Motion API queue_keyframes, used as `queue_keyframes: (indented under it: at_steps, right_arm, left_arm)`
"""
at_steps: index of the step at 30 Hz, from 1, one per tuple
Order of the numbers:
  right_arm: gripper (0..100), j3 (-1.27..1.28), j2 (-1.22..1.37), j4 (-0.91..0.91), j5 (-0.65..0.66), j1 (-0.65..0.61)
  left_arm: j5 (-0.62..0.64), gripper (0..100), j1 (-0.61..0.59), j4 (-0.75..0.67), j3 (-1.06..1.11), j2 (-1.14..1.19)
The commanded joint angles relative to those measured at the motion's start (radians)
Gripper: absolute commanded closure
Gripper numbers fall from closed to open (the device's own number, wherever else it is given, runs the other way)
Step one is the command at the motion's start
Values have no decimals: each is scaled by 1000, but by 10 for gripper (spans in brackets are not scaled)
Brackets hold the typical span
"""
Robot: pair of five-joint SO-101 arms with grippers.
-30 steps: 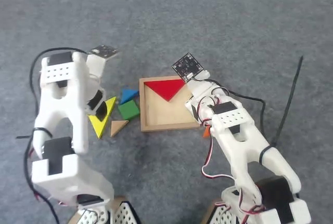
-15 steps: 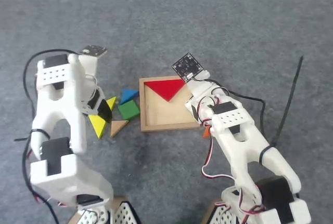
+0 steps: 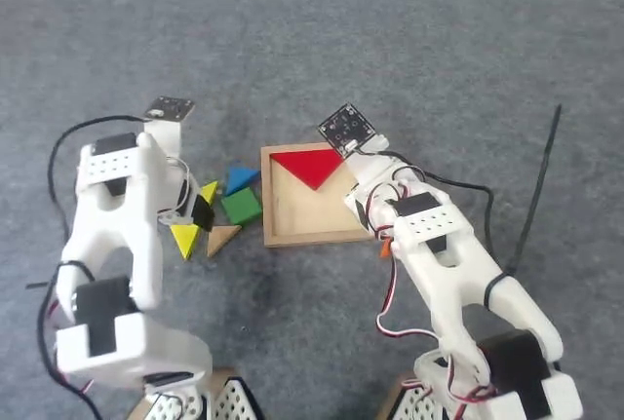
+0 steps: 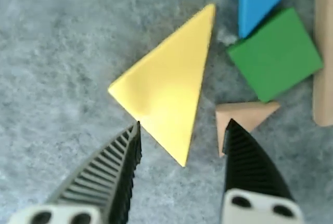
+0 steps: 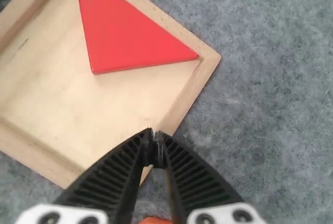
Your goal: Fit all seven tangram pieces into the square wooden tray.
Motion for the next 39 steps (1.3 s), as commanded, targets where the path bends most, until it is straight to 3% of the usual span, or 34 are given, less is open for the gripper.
queue_keyframes:
  at_steps: [1,15,22,27,30,39]
  right_arm:
    - [989,-9,-58,-7,14,-2]
    - [989,-9,-56,-7,18,-4]
    - [989,-9,-48,-8,18,-4]
    - [989,-9,-47,-8,18,-2]
    - [989,-9,-47,-12,18,-2]
    - [989,-9,-45,-16,20,-2]
  left_arm:
    - [5,754,-3,-15,-5,-58]
    - [6,754,5,-92,-19,-55]
    - [5,754,48,-34,-90,38]
    - [6,753,3,-28,-246,282]
    - [-12,753,-25,83,-418,410]
    - [-43,753,-52,215,-654,586]
